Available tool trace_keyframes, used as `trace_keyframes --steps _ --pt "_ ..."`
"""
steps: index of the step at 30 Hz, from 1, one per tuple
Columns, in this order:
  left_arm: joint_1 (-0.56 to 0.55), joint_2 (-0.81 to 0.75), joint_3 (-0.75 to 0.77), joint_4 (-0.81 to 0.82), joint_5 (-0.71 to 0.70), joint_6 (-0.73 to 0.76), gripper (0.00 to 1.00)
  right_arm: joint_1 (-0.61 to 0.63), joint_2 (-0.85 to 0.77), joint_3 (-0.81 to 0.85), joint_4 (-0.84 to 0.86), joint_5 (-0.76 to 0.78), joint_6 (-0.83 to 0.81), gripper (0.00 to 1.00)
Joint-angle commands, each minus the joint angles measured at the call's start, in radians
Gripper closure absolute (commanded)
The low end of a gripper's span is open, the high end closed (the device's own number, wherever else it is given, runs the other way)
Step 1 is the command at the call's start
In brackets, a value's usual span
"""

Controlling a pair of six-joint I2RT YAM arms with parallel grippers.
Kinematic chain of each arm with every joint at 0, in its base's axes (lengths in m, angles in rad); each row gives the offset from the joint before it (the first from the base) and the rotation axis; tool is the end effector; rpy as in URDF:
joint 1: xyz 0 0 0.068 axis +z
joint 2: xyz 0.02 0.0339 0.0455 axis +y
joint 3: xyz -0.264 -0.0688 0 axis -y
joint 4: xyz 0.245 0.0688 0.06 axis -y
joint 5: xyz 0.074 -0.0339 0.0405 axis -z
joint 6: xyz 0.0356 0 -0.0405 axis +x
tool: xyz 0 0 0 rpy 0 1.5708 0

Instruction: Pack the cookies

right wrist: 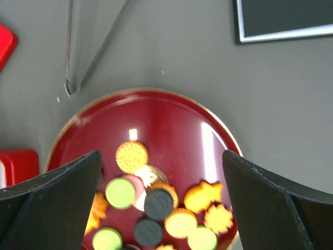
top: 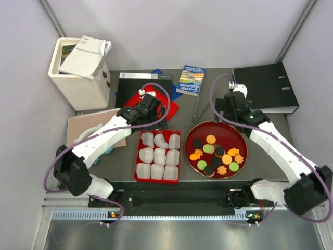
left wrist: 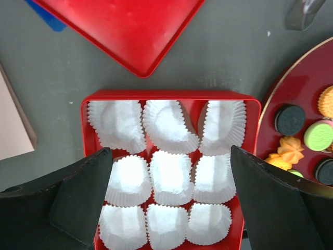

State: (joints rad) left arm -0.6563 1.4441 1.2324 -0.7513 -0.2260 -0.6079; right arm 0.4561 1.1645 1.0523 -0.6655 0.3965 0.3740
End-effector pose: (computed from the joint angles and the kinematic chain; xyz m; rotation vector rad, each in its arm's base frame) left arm 0.2432 -0.1773 0.2933 -0.0286 2.5138 -0.2355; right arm 0.2233 0.0942 0.3132 0.0975 2.2729 -0.0340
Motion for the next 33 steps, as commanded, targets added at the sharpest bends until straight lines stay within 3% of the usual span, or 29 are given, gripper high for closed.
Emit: trace_keyframes --steps 1,6,12,19,33 --pt "0.003 -0.065 -0.017 0.073 0.031 -0.003 0.01 0.007 0.141 0.153 0.092 0.018 0.04 0.01" --pt "0.004 -0.1 -0.03 0.066 0.048 0.011 0.01 0.007 0.416 0.357 0.063 -0.018 0.143 0.01" --pt "0.004 -0.157 -0.073 0.06 0.054 0.007 0.01 0.004 0.602 0.456 0.156 -0.061 0.224 0.01" --pt "0.004 -0.234 -0.139 0.095 0.077 0.005 0.01 -0.031 0.711 0.449 0.227 -0.027 0.361 0.01" --pt "0.004 -0.26 -0.137 0.066 0.013 0.031 0.01 -0.039 0.946 0.623 0.172 -0.013 0.335 0.01"
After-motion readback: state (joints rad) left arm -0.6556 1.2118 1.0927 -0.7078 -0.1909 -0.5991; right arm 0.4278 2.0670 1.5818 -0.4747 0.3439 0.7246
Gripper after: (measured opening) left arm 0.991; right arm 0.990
